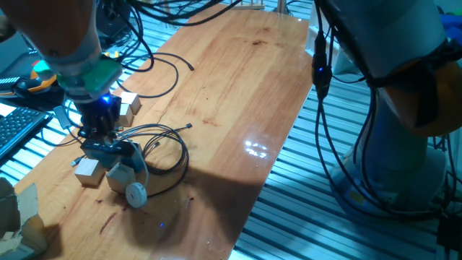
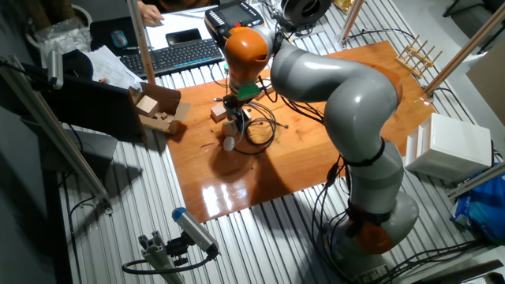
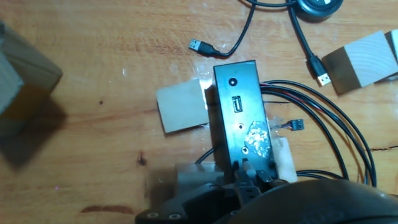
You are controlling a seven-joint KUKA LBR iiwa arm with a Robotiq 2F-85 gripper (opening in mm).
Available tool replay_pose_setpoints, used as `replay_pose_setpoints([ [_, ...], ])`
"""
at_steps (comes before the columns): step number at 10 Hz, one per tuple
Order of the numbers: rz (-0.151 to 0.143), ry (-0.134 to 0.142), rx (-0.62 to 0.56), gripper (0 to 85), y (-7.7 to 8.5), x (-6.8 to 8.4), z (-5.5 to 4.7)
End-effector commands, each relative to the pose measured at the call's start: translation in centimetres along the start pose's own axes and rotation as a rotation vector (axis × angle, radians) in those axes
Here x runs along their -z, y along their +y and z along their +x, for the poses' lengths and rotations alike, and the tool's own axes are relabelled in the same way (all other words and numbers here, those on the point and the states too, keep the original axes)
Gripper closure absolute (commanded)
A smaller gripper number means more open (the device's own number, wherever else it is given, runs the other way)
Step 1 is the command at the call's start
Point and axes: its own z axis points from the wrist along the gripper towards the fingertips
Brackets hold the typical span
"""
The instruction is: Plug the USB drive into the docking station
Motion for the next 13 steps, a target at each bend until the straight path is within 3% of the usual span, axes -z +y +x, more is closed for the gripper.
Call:
replay_pose_setpoints([
  [1,0.003,0.005,0.006,85.0,-0.3,-0.4,0.1],
  [2,-0.027,0.016,0.007,85.0,-0.7,-0.8,0.2],
  [3,-0.037,0.021,0.005,85.0,-0.8,-0.9,0.2],
  [7,-0.015,0.041,-0.005,85.0,-0.7,-1.4,0.5],
  [10,-0.012,0.043,-0.005,85.0,-0.3,-1.9,1.2],
  [13,-0.012,0.046,-0.005,85.0,-0.4,-1.9,1.1],
])
